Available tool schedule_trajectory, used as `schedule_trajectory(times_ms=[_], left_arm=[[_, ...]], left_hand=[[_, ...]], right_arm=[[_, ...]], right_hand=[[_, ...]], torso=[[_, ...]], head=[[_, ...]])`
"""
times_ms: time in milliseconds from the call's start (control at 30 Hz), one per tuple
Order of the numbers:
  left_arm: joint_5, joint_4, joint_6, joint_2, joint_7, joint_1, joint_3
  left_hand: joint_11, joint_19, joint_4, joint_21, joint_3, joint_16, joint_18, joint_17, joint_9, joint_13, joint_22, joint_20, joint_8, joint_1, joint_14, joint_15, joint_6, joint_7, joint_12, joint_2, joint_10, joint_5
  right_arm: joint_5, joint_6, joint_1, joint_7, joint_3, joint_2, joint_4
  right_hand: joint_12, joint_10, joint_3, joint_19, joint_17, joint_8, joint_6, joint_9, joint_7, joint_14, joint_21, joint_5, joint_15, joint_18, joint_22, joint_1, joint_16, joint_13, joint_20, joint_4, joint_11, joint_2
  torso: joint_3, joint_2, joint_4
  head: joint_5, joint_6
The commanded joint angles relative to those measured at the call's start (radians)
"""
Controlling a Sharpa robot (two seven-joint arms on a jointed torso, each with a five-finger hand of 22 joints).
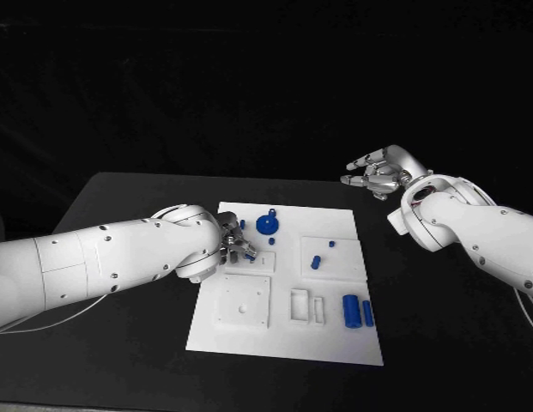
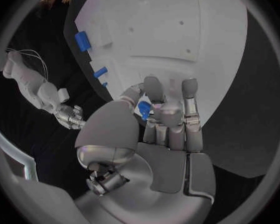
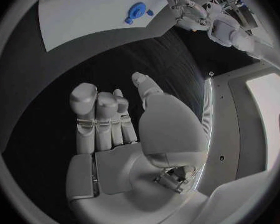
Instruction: Assemble the parts on the task board
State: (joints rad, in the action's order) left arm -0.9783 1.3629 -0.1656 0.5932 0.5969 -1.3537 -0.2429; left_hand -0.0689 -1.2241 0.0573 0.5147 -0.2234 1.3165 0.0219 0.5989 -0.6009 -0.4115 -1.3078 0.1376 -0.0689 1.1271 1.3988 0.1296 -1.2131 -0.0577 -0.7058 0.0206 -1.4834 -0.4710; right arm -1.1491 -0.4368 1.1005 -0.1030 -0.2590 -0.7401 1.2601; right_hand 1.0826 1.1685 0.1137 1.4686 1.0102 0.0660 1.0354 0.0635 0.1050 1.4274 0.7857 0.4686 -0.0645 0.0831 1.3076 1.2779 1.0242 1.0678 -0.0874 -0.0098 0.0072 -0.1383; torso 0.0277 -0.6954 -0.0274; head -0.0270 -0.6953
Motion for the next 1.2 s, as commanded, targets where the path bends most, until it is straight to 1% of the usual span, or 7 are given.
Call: schedule_trajectory(times_ms=[33, 467, 1200], left_arm=[[-0.011, 0.002, 0.022, 0.000, 0.002, 0.001, 0.000], [-0.012, 0.010, 0.041, 0.005, 0.005, 0.003, 0.000], [-0.027, 0.015, 0.072, 0.007, 0.005, 0.004, 0.000]], left_hand=[[-0.021, -0.007, 0.094, -0.003, -0.094, 0.003, -0.006, -0.001, -0.001, 0.000, -0.019, 0.002, -0.003, 0.000, -0.004, 0.005, -0.228, 0.104, 0.000, 0.009, -0.031, -0.001], [-0.021, -0.008, 0.093, -0.008, -0.094, 0.002, -0.007, -0.004, -0.001, 0.000, -0.019, 0.002, -0.003, 0.001, -0.005, 0.004, -0.227, 0.103, 0.000, 0.009, -0.031, -0.001], [-0.019, -0.008, 0.087, -0.013, -0.090, -0.003, -0.008, -0.015, 0.004, 0.001, -0.019, 0.002, -0.003, 0.003, -0.008, 0.004, -0.226, 0.103, 0.005, 0.006, -0.031, 0.006]], right_arm=[[0.002, 0.013, 0.000, 0.003, -0.001, 0.003, 0.000], [0.001, 0.017, 0.000, 0.002, -0.001, 0.003, 0.000], [0.004, 0.023, 0.000, 0.001, -0.001, 0.007, -0.002]], right_hand=[[-0.004, -0.005, 0.001, 0.040, 0.001, -0.004, 0.004, -0.001, 0.004, -0.005, -0.003, 0.005, 0.000, 0.018, 0.095, -0.008, -0.002, -0.001, 0.005, -0.006, 0.000, 0.000], [-0.003, -0.004, 0.001, 0.040, 0.001, -0.004, 0.005, -0.001, 0.004, -0.005, -0.002, 0.007, 0.000, 0.018, 0.095, -0.011, -0.002, -0.001, 0.005, -0.007, 0.000, 0.000], [-0.004, -0.006, 0.001, 0.040, 0.001, -0.004, 0.004, -0.001, 0.004, -0.005, -0.004, 0.011, 0.000, 0.018, 0.095, -0.014, -0.002, -0.002, 0.005, -0.008, 0.000, 0.002]], torso=[[-0.0003, 0.000, -0.0001], [0.0003, 0.000, -0.0006], [-0.0001, 0.000, -0.0002]], head=[[0.002, -0.001], [0.002, -0.005], [0.003, -0.006]])
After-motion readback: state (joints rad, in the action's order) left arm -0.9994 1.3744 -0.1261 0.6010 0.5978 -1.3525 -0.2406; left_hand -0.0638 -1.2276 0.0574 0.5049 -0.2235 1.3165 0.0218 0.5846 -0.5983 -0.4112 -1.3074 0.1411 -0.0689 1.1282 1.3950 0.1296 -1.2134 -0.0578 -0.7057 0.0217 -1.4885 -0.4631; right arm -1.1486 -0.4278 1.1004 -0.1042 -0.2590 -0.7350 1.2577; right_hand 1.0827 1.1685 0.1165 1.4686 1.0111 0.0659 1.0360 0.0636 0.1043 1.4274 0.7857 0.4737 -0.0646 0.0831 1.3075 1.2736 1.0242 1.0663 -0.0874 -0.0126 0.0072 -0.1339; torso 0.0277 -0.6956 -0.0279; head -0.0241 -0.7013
